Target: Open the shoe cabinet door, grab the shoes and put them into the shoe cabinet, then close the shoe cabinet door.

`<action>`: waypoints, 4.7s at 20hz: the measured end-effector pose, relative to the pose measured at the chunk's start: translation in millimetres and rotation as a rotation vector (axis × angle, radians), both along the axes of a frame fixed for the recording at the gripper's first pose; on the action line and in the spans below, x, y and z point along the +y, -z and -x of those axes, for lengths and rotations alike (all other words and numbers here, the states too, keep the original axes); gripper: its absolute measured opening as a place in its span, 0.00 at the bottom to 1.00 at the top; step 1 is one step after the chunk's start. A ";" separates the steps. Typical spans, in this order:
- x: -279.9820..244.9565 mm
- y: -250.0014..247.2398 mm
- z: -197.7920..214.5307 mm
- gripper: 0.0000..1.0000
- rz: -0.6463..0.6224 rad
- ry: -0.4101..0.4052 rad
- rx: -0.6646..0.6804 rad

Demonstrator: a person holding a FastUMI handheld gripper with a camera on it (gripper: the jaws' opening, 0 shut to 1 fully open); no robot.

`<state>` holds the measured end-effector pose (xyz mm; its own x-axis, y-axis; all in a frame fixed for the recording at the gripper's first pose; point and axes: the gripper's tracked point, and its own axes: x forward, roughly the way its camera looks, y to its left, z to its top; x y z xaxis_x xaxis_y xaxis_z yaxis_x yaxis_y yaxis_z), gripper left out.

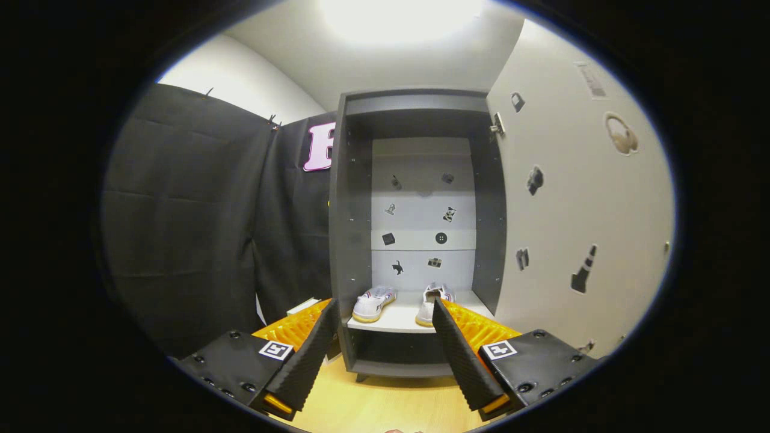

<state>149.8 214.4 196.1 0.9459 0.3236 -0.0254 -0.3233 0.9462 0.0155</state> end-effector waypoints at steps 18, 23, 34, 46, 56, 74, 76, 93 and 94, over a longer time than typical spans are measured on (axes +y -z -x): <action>-247.6 16.2 157.8 0.98 0.029 -0.107 0.044; -323.9 12.9 133.6 0.97 -0.022 0.014 0.056; -398.5 14.9 28.6 0.97 -0.062 0.285 0.065; -336.4 -10.4 -9.4 0.96 -0.006 0.285 0.026; -322.2 -10.1 11.0 0.97 -0.033 0.441 0.050; -123.3 -7.0 9.1 0.97 -0.036 0.262 0.100; -114.9 -11.5 12.1 0.97 -0.035 0.248 0.082; -121.7 -9.3 40.1 0.97 -0.027 0.198 0.070; -122.9 -8.5 43.9 0.97 -0.028 0.194 0.071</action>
